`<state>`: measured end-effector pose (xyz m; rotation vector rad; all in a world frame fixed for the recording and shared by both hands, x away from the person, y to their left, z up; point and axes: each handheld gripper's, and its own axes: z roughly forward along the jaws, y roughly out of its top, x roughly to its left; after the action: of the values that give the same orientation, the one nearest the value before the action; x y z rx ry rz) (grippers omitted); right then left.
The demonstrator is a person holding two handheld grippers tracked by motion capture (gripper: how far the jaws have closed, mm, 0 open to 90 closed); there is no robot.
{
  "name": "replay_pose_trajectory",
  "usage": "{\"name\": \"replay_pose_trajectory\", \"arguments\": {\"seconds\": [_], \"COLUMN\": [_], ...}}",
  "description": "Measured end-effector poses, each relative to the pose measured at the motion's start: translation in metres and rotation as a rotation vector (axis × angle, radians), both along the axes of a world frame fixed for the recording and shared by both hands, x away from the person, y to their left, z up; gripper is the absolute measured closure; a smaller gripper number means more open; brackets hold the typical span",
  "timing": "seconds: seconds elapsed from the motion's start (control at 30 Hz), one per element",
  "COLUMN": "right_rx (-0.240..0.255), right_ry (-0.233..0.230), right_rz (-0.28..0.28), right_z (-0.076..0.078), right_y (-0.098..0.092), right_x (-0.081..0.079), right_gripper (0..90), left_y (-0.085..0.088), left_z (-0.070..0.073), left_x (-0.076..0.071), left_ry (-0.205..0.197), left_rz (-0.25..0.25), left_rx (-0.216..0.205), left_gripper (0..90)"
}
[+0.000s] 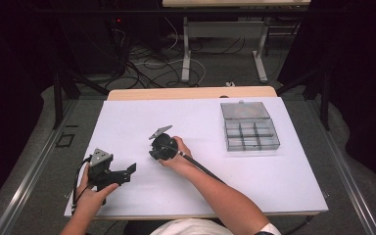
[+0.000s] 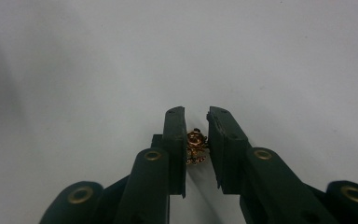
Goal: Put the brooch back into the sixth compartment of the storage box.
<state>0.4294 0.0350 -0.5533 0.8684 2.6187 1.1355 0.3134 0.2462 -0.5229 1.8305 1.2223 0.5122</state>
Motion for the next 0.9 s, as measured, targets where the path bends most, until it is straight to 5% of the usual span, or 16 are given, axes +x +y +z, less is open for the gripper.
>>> {"name": "replay_pose_trajectory", "arguments": {"seconds": [0.9], "right_rx": [0.033], "right_ry": [0.006], "right_rz": [-0.146], "right_z": [0.019], "right_y": [-0.028], "right_x": [0.014], "right_gripper": [77.4], "left_y": [0.001], "left_z": [0.0], "left_x": [0.0], "left_ry": [0.005], "left_rz": [-0.004], "left_rx": [-0.001], "left_gripper": [2.3]}}
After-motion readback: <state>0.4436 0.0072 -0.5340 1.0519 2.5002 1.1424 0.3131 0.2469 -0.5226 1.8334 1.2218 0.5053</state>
